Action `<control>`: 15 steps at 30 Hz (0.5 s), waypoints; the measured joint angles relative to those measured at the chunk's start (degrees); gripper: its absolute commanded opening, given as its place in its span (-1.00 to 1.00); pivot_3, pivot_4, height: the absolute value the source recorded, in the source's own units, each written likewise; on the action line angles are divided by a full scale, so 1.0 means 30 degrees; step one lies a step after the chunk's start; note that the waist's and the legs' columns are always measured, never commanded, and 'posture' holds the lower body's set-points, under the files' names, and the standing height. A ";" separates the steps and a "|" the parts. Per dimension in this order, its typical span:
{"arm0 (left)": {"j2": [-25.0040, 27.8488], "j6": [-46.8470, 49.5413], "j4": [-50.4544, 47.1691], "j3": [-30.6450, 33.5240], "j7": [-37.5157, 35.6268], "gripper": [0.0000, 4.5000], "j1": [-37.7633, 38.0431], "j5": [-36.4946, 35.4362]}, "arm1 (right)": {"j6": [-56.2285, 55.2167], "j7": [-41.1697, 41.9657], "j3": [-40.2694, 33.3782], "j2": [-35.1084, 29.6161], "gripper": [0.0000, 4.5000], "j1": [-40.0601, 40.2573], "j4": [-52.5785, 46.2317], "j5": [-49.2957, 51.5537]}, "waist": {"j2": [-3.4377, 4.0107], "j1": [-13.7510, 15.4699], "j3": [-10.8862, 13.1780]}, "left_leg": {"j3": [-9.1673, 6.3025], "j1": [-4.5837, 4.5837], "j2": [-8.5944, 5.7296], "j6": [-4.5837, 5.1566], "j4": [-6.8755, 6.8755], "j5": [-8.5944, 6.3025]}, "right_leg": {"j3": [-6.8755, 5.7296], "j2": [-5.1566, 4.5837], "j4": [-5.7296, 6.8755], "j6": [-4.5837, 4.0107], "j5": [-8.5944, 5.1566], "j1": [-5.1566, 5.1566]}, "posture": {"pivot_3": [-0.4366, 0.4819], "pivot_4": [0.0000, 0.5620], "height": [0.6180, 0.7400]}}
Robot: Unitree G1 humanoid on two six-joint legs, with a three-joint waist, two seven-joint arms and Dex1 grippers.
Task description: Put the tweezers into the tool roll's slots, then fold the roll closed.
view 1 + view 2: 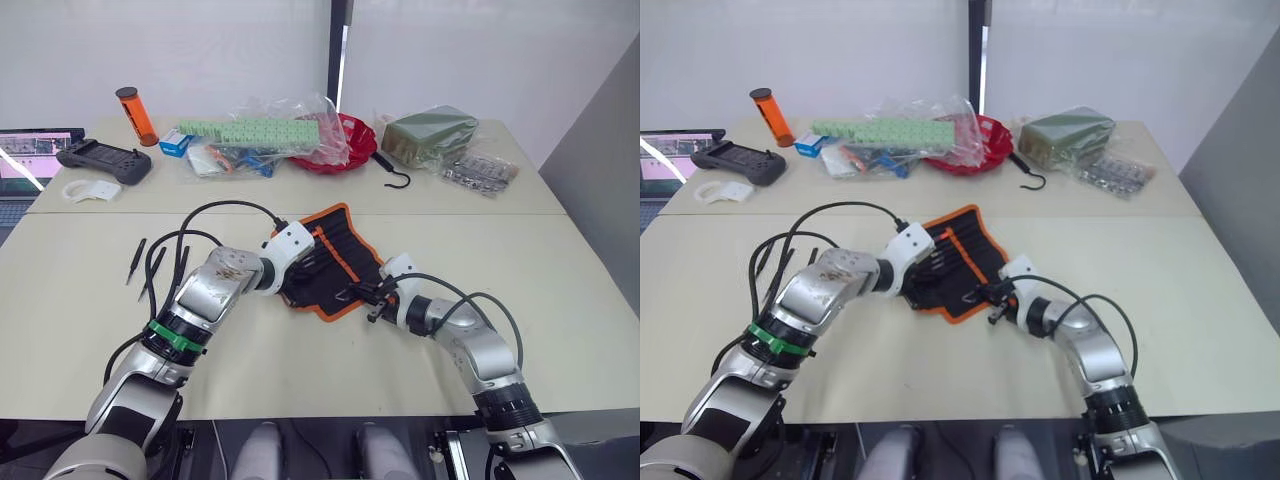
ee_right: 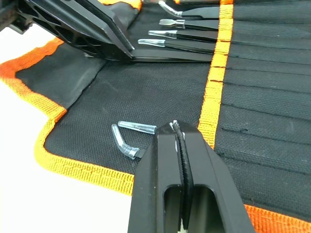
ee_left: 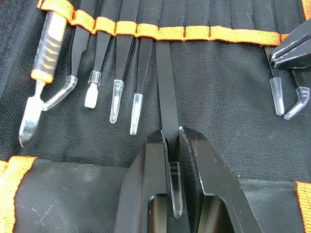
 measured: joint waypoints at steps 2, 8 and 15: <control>0.0076 -0.0531 0.0603 -0.0135 -0.0602 -0.99 -0.0453 0.0189 | -0.0001 0.0000 0.0005 -0.0002 -1.00 0.0034 -0.0011 -0.0027 | 0.0000 0.0020 0.0000 | 0.0000 -0.0002 -0.0001 0.0000 0.0004 0.0000 | 0.0000 0.0000 0.0000 0.0001 0.0000 0.0000 | -0.05 -0.47 1.00; 0.0914 -0.1357 0.1077 -0.0465 -0.2637 -0.99 -0.1334 0.0602 | -0.0001 0.0003 0.0216 -0.0001 -1.00 0.0092 -0.0047 -0.0111 | 0.0002 -0.0116 -0.0001 | 0.0002 0.0001 0.0002 0.0001 -0.0019 0.0000 | 0.0002 0.0003 -0.0004 0.0002 -0.0001 -0.0004 | -0.05 -0.47 1.00; 0.1235 -0.1847 0.1169 -0.0705 -0.3693 -0.99 -0.1314 0.1173 | -0.0016 -0.0054 0.0297 -0.0001 -1.00 0.0069 -0.0046 -0.0112 | 0.0002 -0.0177 -0.0001 | 0.0001 -0.0001 0.0002 0.0001 -0.0020 -0.0001 | 0.0001 0.0004 -0.0004 0.0004 -0.0002 -0.0006 | -0.05 -0.47 1.00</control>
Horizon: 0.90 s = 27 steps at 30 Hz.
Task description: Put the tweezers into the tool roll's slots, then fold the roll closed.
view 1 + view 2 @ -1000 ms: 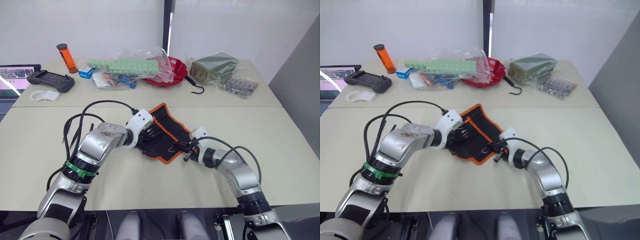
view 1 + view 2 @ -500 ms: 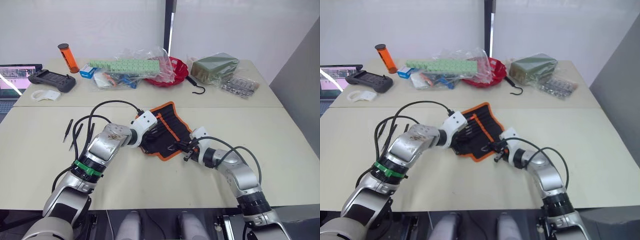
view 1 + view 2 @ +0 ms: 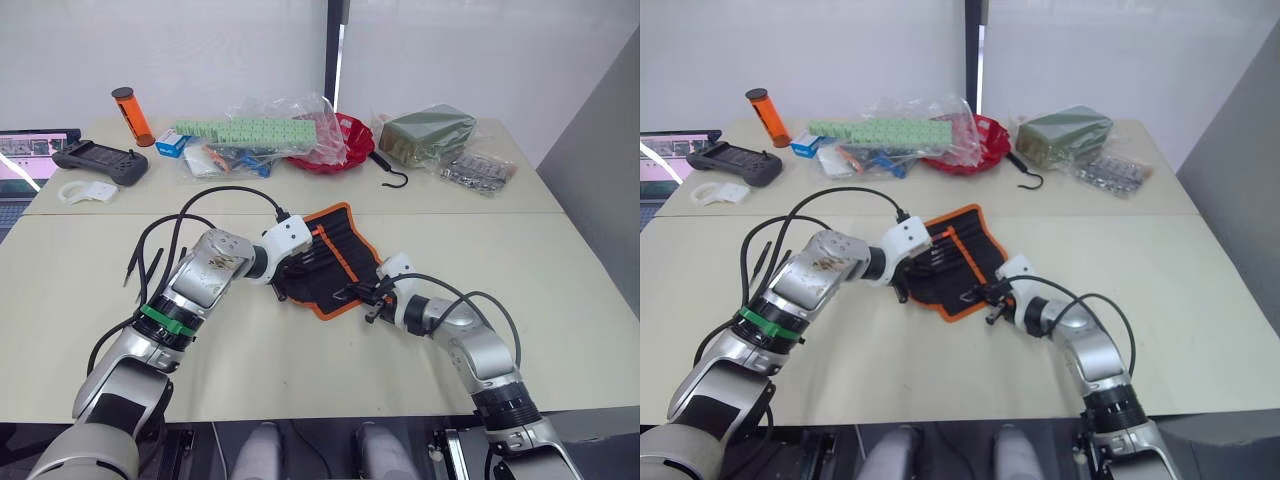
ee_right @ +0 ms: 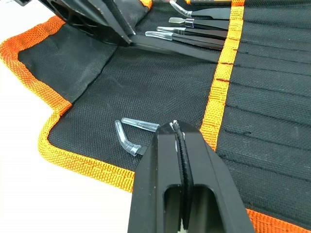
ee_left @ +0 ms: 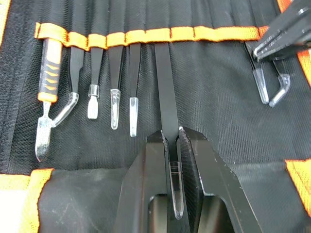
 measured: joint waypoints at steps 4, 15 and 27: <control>-0.0434 -0.0406 0.0783 -0.0051 0.0071 -0.99 -0.0058 0.0304 | -0.0003 -0.0021 -0.0001 -0.0002 -1.00 0.0002 0.0002 0.0000 | 0.0000 0.0015 0.0000 | -0.0001 0.0002 0.0000 0.0000 0.0002 0.0000 | -0.0001 0.0000 0.0001 0.0000 0.0000 0.0001 | -0.05 -0.47 1.00; -0.1935 -0.2561 0.3529 -0.0043 -0.0020 -0.99 -0.1089 0.1121 | -0.0016 -0.0134 0.0055 -0.0032 -1.00 0.0042 -0.0045 -0.0003 | -0.0001 0.0017 0.0000 | -0.0001 -0.0002 -0.0003 0.0001 0.0012 0.0000 | -0.0001 0.0000 0.0004 0.0000 0.0000 0.0002 | -0.05 -0.47 1.00; -0.4066 -0.5469 0.7727 -0.0011 0.0023 -0.99 -0.2926 0.2345 | -0.0011 -0.0265 0.0203 -0.0044 -1.00 0.0406 -0.0542 -0.0012 | 0.0000 -0.0007 0.0000 | -0.0001 -0.0011 -0.0005 0.0001 0.0011 0.0000 | -0.0003 0.0002 0.0002 0.0006 -0.0002 0.0000 | -0.05 -0.47 1.00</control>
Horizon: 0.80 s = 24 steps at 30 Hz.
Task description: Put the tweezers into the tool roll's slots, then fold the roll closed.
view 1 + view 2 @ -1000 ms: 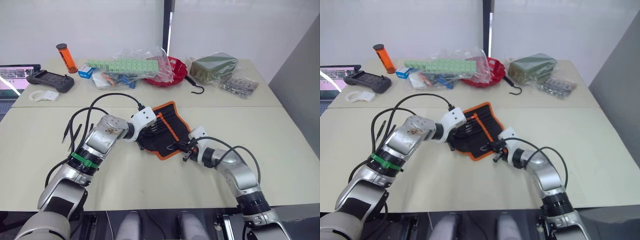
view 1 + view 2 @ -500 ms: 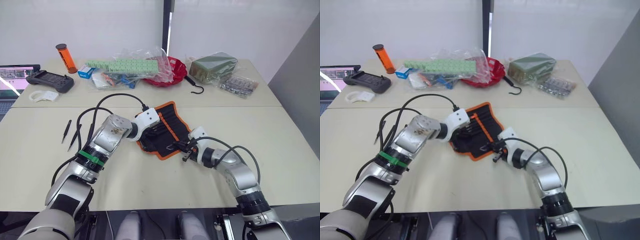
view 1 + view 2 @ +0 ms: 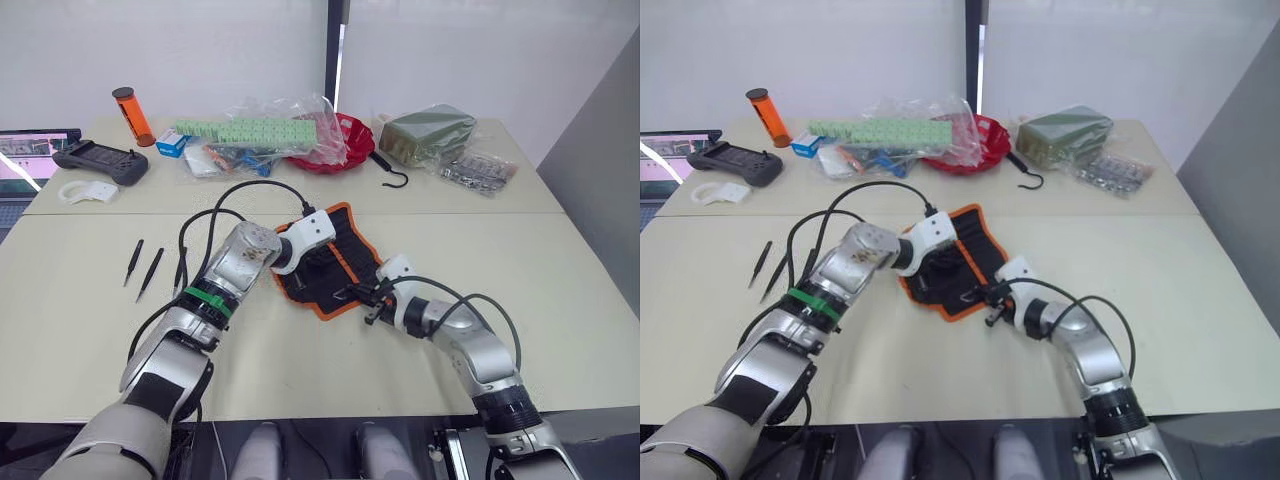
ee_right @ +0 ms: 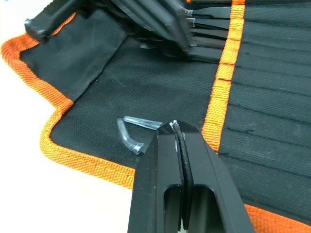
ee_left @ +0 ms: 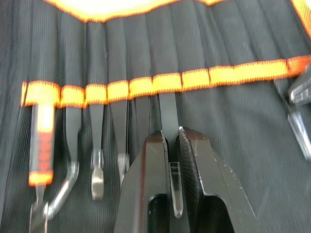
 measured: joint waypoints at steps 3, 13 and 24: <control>-0.0270 -0.0778 0.0836 0.0002 -0.0002 -0.99 -0.0348 0.0276 | 0.0006 -0.0030 0.0106 0.0014 -1.00 0.0088 -0.0106 -0.0001 | 0.0001 -0.0053 0.0000 | 0.0000 0.0003 0.0001 0.0000 -0.0007 0.0000 | 0.0001 0.0001 0.0001 0.0001 0.0000 0.0000 | -0.05 -0.47 1.00; -0.0395 -0.1034 0.1216 0.0516 -0.0354 -0.29 -0.0456 0.0627 | 0.0010 -0.0095 0.0157 0.0012 -1.00 0.0150 -0.0217 -0.0001 | 0.0001 -0.0089 0.0000 | -0.0001 0.0000 0.0001 0.0000 -0.0005 0.0000 | 0.0001 0.0002 0.0003 0.0001 0.0000 -0.0003 | -0.05 -0.47 1.00; 0.2323 0.2693 -0.4322 0.2396 -0.1362 1.00 0.0582 -0.0100 | -0.0183 0.0057 -0.0001 0.0110 -1.00 -0.0008 -0.0259 0.0163 | 0.0009 -0.0120 0.0003 | -0.0006 0.0003 0.0005 0.0001 -0.0014 0.0000 | 0.0006 0.0004 0.0010 0.0000 0.0000 -0.0006 | -0.05 -0.47 1.00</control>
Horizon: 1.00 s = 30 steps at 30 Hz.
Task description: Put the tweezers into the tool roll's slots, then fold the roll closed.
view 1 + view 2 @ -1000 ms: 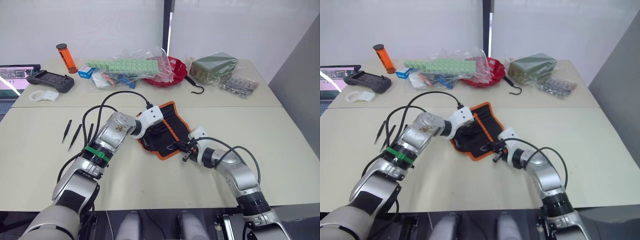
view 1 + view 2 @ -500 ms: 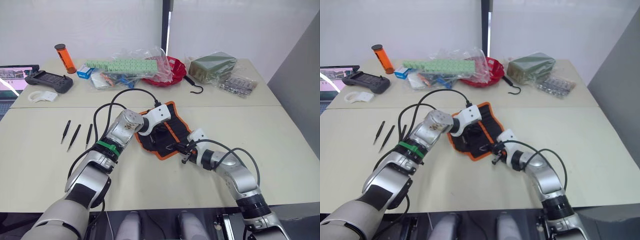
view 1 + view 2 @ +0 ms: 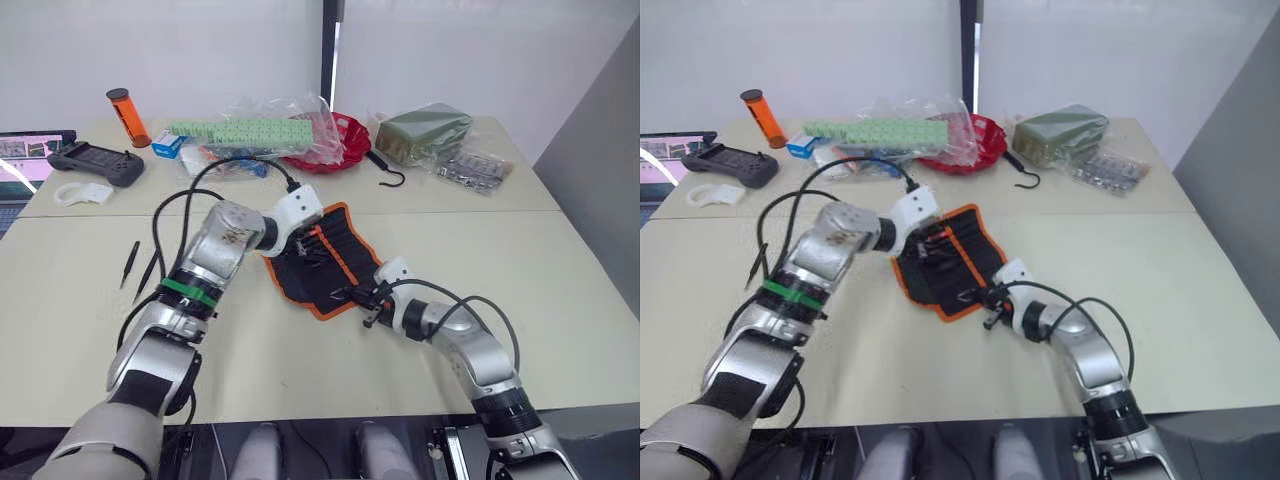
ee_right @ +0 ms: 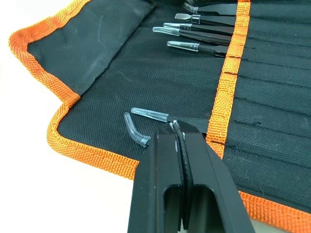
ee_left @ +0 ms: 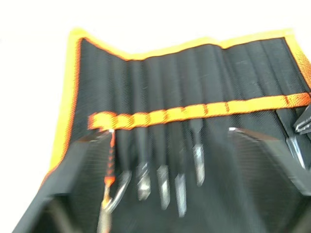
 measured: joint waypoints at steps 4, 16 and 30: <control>0.1035 0.1439 -0.1923 0.1202 -0.0012 1.00 0.1426 -0.0797 | 0.0462 0.0019 -0.0368 0.0127 -1.00 0.0057 -0.0355 0.0482 | 0.0011 0.0001 0.0010 | -0.0002 -0.0025 0.0003 0.0000 0.0003 0.0000 | 0.0000 0.0000 0.0009 -0.0013 0.0007 -0.0028 | -0.05 -0.47 1.00; 0.3638 0.4175 -0.9394 0.8215 0.0872 1.00 0.7599 -0.5459 | 0.0664 0.0157 -0.1500 -0.0238 -1.00 -0.1189 0.0552 0.0778 | 0.0040 -0.0007 0.0038 | -0.0001 -0.0287 0.0005 0.0000 0.0069 0.0006 | 0.0018 0.0002 0.0135 -0.0144 0.0084 -0.0340 | -0.05 -0.47 1.00; 0.3008 0.3537 -1.2502 1.5700 0.5668 1.00 1.6394 -0.6462 | -0.1032 0.1099 -0.0798 0.0012 -1.00 -0.2826 0.3646 0.0174 | 0.0045 -0.0120 0.0045 | 0.0021 -0.0232 0.0033 0.0000 0.0024 0.0003 | 0.0031 0.0001 0.0134 -0.0159 0.0092 -0.0334 | -0.05 -0.47 1.00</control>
